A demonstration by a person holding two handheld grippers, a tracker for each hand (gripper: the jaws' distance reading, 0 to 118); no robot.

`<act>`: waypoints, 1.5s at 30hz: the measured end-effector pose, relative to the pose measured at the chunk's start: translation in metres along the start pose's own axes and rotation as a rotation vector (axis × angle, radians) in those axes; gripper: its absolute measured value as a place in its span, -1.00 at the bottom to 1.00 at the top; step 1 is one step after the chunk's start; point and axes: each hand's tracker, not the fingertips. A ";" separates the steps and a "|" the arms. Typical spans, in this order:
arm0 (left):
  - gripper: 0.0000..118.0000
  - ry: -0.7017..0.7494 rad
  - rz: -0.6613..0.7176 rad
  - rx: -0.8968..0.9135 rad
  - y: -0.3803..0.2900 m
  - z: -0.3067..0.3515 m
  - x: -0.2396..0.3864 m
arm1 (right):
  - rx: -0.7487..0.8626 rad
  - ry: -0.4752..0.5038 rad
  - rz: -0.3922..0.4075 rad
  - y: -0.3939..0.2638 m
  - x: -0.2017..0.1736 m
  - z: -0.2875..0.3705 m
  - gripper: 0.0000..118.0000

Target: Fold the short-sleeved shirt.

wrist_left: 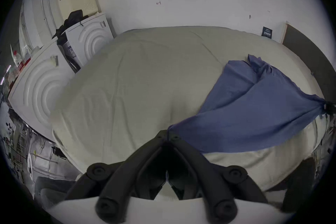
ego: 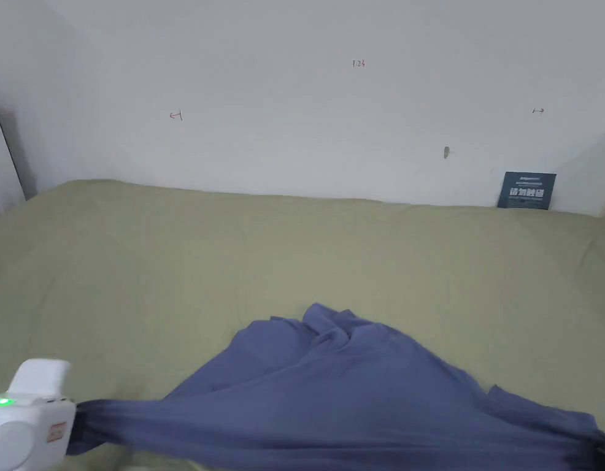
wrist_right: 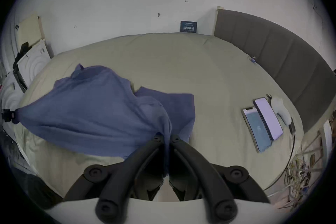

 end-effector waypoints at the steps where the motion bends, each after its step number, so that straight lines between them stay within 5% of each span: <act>1: -1.00 -0.016 0.003 -0.003 -0.010 0.005 -0.003 | -0.008 0.007 0.005 -0.008 0.004 0.007 -0.96; 7: -1.00 -0.065 -0.005 -0.060 -0.060 -0.002 -0.005 | -0.081 -0.001 0.038 -0.050 0.001 0.007 -0.96; 15: -0.99 -0.121 0.141 -0.047 -0.066 -0.008 -0.016 | -0.091 -0.004 -0.090 -0.055 0.007 -0.008 -0.95; 16: -0.81 -0.132 0.149 -0.040 -0.067 -0.007 -0.018 | -0.088 0.002 -0.100 -0.053 0.008 -0.008 -0.87; 17: -0.15 -0.155 0.149 -0.022 -0.065 -0.004 -0.020 | -0.087 0.000 -0.109 -0.051 0.008 -0.006 -0.42; 18: 0.54 -0.162 0.141 -0.012 -0.063 -0.002 -0.022 | -0.083 -0.005 -0.111 -0.050 0.007 -0.005 0.25; 19: 0.96 -0.151 0.136 -0.018 -0.061 -0.001 -0.024 | -0.087 0.001 -0.107 -0.047 0.005 -0.005 0.91; 25: 0.96 -0.095 0.156 0.018 -0.067 0.021 -0.040 | -0.035 0.089 0.016 -0.056 -0.036 0.010 0.86; 27: 0.79 -0.090 0.159 0.011 -0.071 0.026 -0.045 | -0.017 0.154 0.056 -0.043 -0.076 0.059 0.51; 28: 0.24 -0.114 0.163 -0.020 -0.075 0.024 -0.045 | -0.018 0.185 0.066 -0.045 -0.089 0.065 -0.02; 29: -1.00 -0.102 0.172 -0.058 -0.079 0.022 -0.045 | -0.030 0.222 0.075 -0.048 -0.105 0.070 -1.00; 36: -0.90 -0.166 0.147 -0.048 -0.069 0.009 -0.032 | 0.002 0.323 0.098 -0.064 -0.152 0.073 -1.00; 37: -0.54 -0.177 0.154 -0.044 -0.065 0.006 -0.030 | -0.002 0.335 0.095 -0.063 -0.156 0.071 -1.00; 38: 0.35 -0.181 0.158 -0.031 -0.060 0.001 -0.028 | -0.009 0.349 0.080 -0.066 -0.154 0.063 -1.00; 39: 0.89 -0.177 0.156 -0.034 -0.055 -0.005 -0.025 | -0.009 0.354 0.077 -0.066 -0.154 0.060 -1.00; 40: 0.98 -0.181 0.152 -0.043 -0.060 -0.011 -0.027 | -0.015 0.359 0.074 -0.065 -0.153 0.056 -1.00; 43: 0.94 -0.189 0.136 -0.087 -0.050 -0.033 -0.018 | -0.036 0.369 0.095 -0.067 -0.163 0.055 -1.00; 44: 0.77 -0.191 0.121 -0.098 -0.058 -0.042 -0.018 | -0.043 0.368 0.106 -0.068 -0.164 0.052 -1.00; 45: 0.36 -0.180 0.100 -0.106 -0.056 -0.046 -0.014 | -0.046 0.359 0.130 -0.068 -0.166 0.050 -1.00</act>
